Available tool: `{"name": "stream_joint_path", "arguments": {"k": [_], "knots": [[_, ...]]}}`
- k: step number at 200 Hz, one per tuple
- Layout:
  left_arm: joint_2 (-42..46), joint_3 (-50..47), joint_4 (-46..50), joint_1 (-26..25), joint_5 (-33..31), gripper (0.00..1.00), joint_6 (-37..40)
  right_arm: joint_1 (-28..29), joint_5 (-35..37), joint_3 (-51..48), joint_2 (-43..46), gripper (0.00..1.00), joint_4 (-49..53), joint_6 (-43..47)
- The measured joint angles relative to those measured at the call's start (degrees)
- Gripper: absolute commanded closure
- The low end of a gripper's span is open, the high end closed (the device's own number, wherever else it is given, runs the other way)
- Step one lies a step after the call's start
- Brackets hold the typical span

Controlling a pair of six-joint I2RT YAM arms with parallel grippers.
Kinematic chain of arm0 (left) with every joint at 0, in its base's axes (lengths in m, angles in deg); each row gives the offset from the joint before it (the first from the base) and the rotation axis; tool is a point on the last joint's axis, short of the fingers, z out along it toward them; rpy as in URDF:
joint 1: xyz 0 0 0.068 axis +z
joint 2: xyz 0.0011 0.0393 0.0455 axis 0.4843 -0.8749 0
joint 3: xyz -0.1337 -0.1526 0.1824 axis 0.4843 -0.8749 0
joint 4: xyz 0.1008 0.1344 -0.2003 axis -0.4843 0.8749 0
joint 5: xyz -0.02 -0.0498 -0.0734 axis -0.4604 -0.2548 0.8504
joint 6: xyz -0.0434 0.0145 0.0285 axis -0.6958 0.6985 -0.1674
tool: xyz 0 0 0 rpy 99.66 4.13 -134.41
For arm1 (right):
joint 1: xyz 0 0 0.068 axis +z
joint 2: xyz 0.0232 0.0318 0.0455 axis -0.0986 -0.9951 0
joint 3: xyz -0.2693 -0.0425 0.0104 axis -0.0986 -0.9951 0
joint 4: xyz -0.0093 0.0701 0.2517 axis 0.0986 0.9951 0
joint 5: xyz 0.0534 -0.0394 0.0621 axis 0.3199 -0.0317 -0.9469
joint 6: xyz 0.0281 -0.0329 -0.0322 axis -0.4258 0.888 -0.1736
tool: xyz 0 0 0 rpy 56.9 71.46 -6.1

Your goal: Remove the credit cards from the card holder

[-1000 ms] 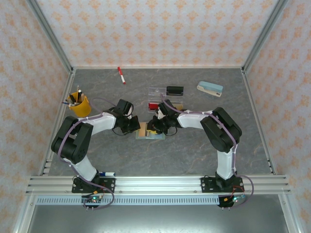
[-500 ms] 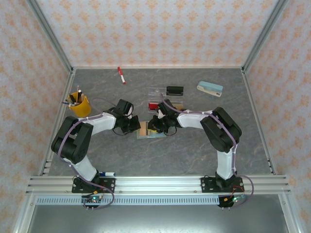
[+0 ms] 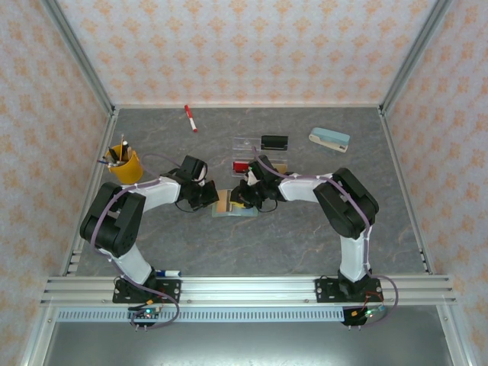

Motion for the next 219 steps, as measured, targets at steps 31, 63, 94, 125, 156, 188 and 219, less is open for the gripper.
{"name": "stream_joint_path", "arguments": {"k": [31,63,94,125,156,188,219], "knots": [[0.04,-0.31,-0.66,0.0,0.15,1.0,-0.02,0.02,0.74,1.25,-0.61,0.8,2.21,1.03],[0.11,-0.57,-1.51,0.11,0.17,1.0,-0.02,0.28,2.56,3.56,-1.11,0.8,5.29,2.86],[0.13,-0.83,-2.03,0.11,0.22,1.0,-0.02,0.39,3.04,3.8,-1.42,0.81,5.53,3.3],[0.11,-0.92,-2.49,0.61,-0.04,1.0,-0.02,0.37,2.75,2.95,-1.42,0.82,2.67,2.47],[0.13,-1.2,-3.17,0.87,-0.2,1.0,-0.02,0.39,2.95,2.47,-1.22,0.81,1.55,1.95],[0.13,-1.31,-3.37,0.87,-0.24,1.0,-0.02,0.7,3.67,2.29,-0.02,0.8,1.92,2.21],[0.13,-1.57,-3.72,1.09,-0.15,1.0,-0.04,1.09,3.65,2.12,0.48,0.8,1.99,2.21]]}}
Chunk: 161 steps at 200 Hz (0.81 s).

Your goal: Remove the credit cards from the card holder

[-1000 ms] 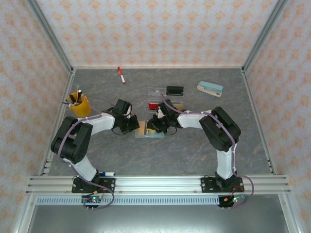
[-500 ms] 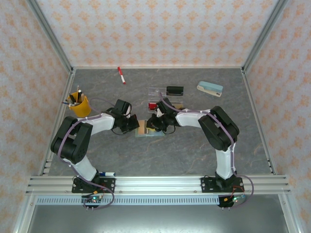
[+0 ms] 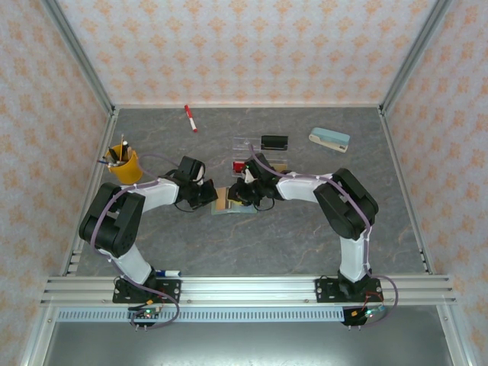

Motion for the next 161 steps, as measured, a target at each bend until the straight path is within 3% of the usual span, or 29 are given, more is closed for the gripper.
{"name": "stream_joint_path", "arguments": {"k": [161], "knots": [[-0.02,-0.94,-1.57,0.35,0.79,1.0,0.0,0.24,-1.75,-0.24,-0.13,0.8,0.44,0.39]]}}
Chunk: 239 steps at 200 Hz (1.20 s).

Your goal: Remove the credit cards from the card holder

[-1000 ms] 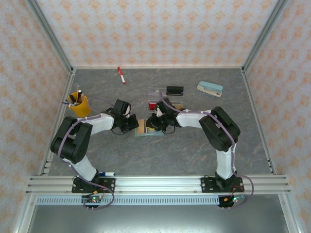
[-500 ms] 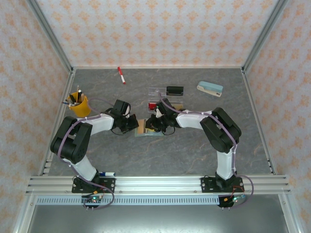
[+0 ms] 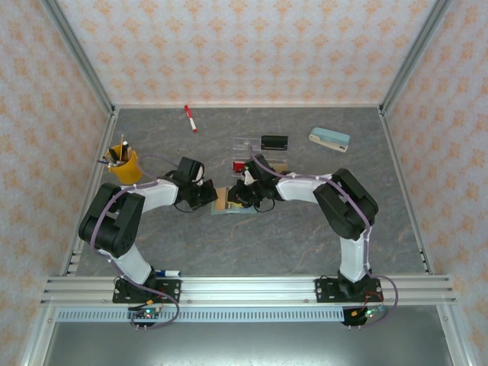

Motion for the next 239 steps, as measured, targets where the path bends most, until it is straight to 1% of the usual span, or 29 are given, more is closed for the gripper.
{"name": "stream_joint_path", "arguments": {"k": [71,114,143,181,239], "knots": [[-0.52,-0.57,-1.51,0.17,0.76,1.0,0.0,0.0,0.55,0.04,-0.42,0.81,-0.17,0.04],[-0.79,-0.57,-3.41,0.57,0.76,1.0,0.0,0.02,3.41,-0.26,-0.42,0.81,-2.21,0.2],[-0.9,-0.57,-4.2,0.81,0.76,1.0,0.0,0.02,4.76,-2.6,-0.26,0.87,-6.19,-0.76],[-1.05,-0.57,-4.92,0.92,0.5,1.0,0.0,0.02,5.29,-4.35,-0.24,0.99,-9.55,-2.93],[-0.59,-1.05,-5.57,0.92,0.52,1.0,-0.02,0.02,5.66,-4.85,-0.15,1.0,-10.32,-4.33]]}}
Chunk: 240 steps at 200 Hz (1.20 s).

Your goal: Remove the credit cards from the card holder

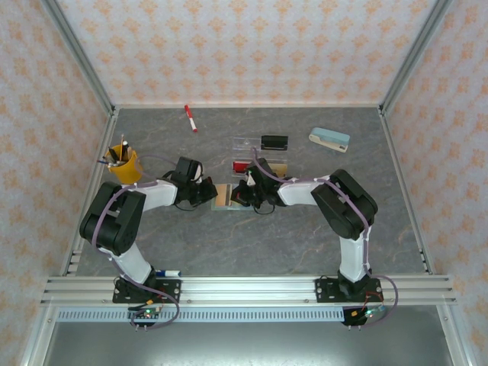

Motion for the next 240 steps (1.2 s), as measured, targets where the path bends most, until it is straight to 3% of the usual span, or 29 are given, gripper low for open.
{"name": "stream_joint_path", "arguments": {"k": [65,111,142,240], "knots": [[4.79,-0.76,9.38,-0.17,0.63,0.86,0.07,-0.07,-0.24,-2.56,4.0,1.0,4.2,1.55],[6.67,-0.74,12.39,-0.15,0.68,0.86,0.07,-0.76,-1.16,-3.41,5.57,1.0,6.86,3.52],[6.67,-1.01,11.96,-0.15,1.16,0.84,-0.07,-0.79,-3.08,-1.99,5.03,0.85,7.37,4.61],[4.66,-2.25,8.48,-0.15,4.07,0.9,-1.68,-0.44,-2.36,6.1,-2.12,0.85,7.74,5.88]]}}
